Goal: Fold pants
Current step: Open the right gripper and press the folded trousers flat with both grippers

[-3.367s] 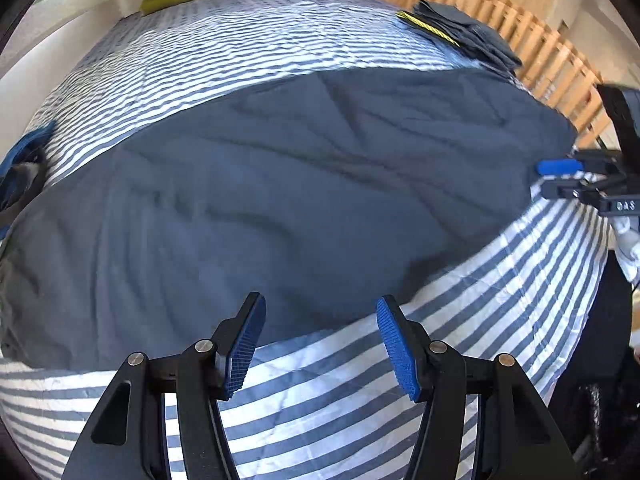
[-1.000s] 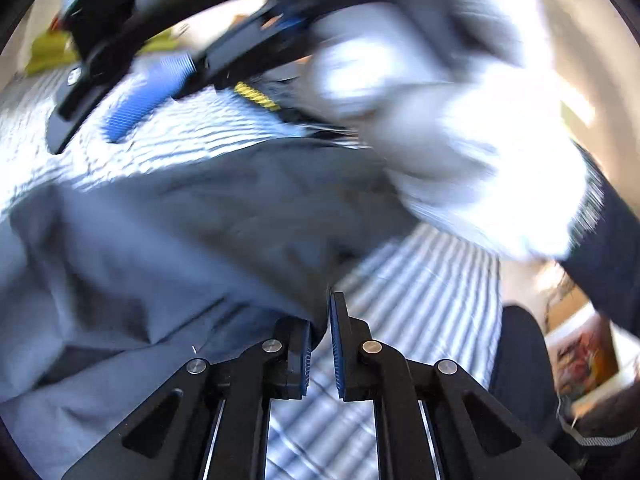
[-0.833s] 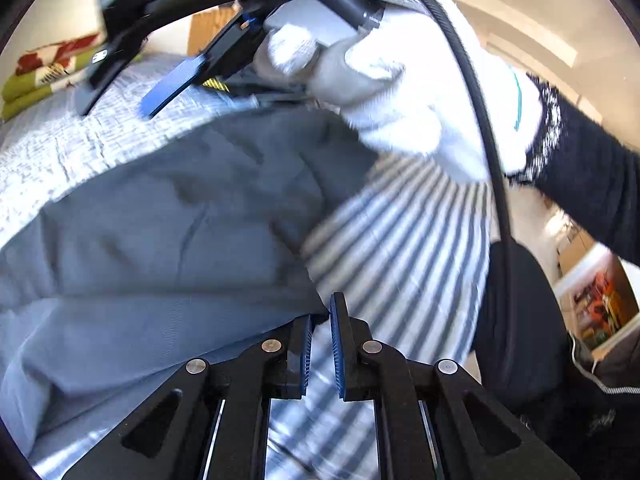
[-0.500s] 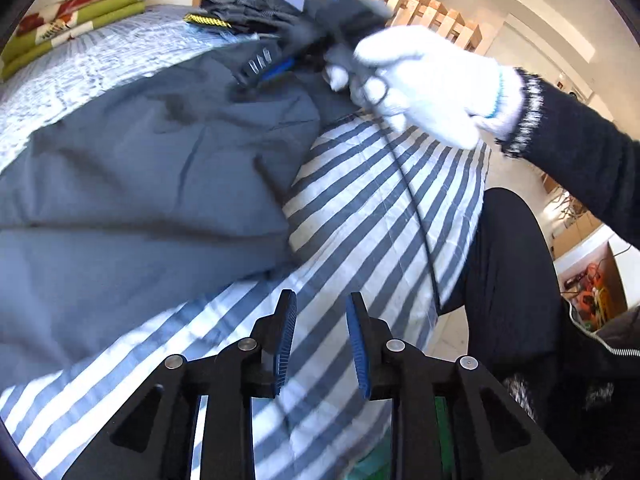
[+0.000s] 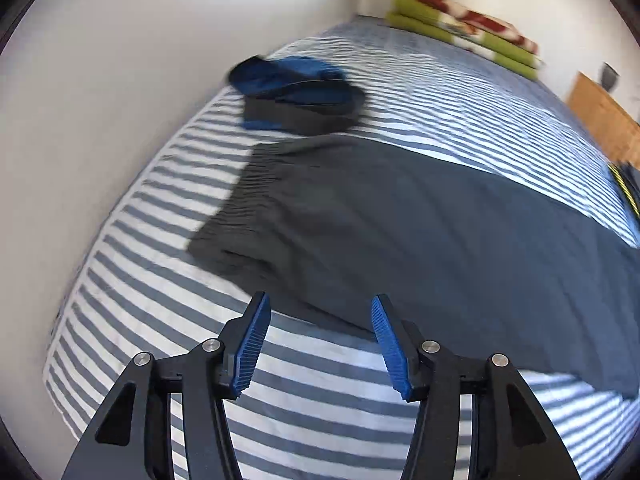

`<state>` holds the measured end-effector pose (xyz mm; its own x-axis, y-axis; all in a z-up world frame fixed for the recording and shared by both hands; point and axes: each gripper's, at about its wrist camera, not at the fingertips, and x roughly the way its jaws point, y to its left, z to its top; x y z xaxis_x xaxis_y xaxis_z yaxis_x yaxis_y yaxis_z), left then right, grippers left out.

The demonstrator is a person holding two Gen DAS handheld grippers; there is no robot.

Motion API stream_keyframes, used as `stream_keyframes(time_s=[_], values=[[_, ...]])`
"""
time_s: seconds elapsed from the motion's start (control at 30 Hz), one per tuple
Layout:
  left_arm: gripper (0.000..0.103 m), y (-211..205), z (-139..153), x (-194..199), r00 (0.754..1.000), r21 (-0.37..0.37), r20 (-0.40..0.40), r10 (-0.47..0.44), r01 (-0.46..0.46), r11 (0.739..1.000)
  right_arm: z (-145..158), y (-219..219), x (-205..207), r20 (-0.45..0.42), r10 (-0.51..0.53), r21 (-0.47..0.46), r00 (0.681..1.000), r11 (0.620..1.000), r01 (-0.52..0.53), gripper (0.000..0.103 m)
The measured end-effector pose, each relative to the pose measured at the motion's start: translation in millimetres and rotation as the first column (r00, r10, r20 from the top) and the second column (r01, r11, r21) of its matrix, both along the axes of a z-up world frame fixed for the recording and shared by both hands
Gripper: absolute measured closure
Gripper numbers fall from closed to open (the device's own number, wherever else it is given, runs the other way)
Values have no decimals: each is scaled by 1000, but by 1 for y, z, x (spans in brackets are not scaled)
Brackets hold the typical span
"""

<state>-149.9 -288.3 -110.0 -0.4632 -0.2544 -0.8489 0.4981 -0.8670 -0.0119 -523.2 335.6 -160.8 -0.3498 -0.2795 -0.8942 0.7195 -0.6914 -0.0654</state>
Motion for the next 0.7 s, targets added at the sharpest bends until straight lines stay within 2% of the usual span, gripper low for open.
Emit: stream_keyframes(time_s=[0.07,0.1,0.17,0.23,0.33,0.4,0.43,0.47,0.5,0.63,0.7], values=[[33,-45,-9,0,996,59,17,91,-92,994,-7,-11,2,-6,20,32,1000,999,-20,50],[32,-66,-14,4,992,123,10,125,-126,984,-10,-17,3,-1,22,44,1000,999,-22,50],[31,-88,-23,5,981,217,-19,191,-182,959,-16,-26,6,10,17,58,1000,998,-17,50],[26,-104,-32,5,976,253,-26,216,-203,946,-23,-29,8,20,7,59,1000,998,-8,50],[27,-107,-44,-4,969,244,-24,246,-233,941,-25,-34,8,18,0,59,1000,998,-1,50],[45,-108,-40,-9,970,195,-18,244,-236,952,-25,-36,9,10,8,71,1000,997,-9,50],[49,-105,-38,-12,973,188,-23,231,-223,956,-25,-37,9,6,10,76,1000,997,-11,50],[61,-103,-35,-14,975,191,-38,217,-206,960,-26,-39,9,5,11,79,1000,997,-11,50],[68,-100,-31,-14,976,190,-50,211,-198,962,-25,-39,10,5,11,81,1000,997,-11,50],[70,-103,-28,-21,976,198,-66,208,-192,961,-27,-41,9,4,8,79,1000,997,-8,50],[63,-107,-33,-24,974,209,-54,220,-204,956,-27,-40,9,5,7,75,1000,997,-7,50]])
